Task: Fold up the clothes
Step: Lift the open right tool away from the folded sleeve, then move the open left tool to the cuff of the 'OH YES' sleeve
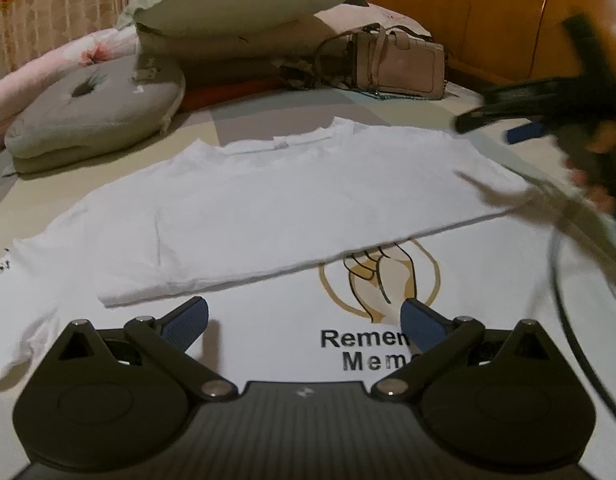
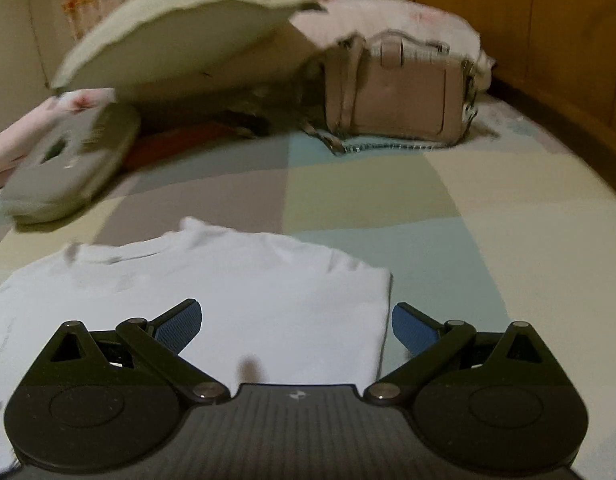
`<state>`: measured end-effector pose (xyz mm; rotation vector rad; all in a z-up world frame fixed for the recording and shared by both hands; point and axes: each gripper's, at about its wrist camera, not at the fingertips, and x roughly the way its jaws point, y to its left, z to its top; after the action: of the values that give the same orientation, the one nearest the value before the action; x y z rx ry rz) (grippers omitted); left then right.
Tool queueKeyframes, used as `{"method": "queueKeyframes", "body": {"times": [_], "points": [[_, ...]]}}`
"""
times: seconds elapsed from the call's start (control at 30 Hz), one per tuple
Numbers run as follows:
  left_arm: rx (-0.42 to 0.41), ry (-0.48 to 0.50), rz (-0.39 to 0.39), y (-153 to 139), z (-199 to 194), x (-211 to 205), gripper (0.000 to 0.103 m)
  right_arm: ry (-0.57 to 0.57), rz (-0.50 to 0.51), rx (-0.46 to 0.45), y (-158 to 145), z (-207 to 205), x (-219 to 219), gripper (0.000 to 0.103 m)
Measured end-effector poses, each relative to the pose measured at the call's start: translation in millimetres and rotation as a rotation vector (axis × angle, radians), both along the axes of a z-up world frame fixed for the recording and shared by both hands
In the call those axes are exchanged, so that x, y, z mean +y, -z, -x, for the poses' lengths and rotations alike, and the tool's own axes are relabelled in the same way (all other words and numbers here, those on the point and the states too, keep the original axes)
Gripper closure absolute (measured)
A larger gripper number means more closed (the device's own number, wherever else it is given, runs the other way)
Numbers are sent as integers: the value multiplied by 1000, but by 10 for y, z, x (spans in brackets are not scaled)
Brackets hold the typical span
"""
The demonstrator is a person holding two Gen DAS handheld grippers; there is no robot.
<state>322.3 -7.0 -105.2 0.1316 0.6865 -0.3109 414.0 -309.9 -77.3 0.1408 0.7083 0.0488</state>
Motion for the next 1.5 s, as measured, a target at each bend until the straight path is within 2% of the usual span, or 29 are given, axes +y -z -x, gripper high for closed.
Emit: {"method": "queueKeyframes", "body": {"times": [0.1, 0.2, 0.33, 0.47, 0.57, 0.73, 0.87, 1.07, 1.13, 1.23, 1.37, 1.5], "points": [[2, -31, -8, -110, -3, 32, 1, 14, -30, -12, -168, 451, 148, 0], [24, -32, -10, -257, 34, 110, 1, 49, -32, -8, -175, 828, 379, 0], [39, -18, -59, -384, 123, 235, 1, 93, 4, 18, 38, 1109, 670, 0], [58, -12, -76, -320, 144, 273, 1, 139, 43, 100, 359, 1223, 847, 0], [85, -6, -73, -171, 122, 246, 1, 137, 130, 37, 469, 1349, 943, 0], [159, -14, -15, 47, 153, 354, 1, 62, 102, 13, 495, 1412, 829, 0], [185, -31, -16, -67, 158, 420, 1, 31, 111, 24, 470, 1406, 821, 0], [107, 3, 17, -279, -109, 239, 1, 23, 120, 40, 457, 1393, 860, 0], [97, 5, 17, -243, -272, 129, 1, 18, 119, 42, 458, 1386, 850, 0], [108, -43, 3, -105, -481, 63, 1, 1, 116, 50, 454, 1376, 825, 0], [141, -100, 3, 11, -562, 117, 1, -18, 93, 60, 432, 1367, 780, 0], [124, -101, 47, -282, -427, 289, 1, -4, 21, 68, 380, 1360, 708, 0]]}}
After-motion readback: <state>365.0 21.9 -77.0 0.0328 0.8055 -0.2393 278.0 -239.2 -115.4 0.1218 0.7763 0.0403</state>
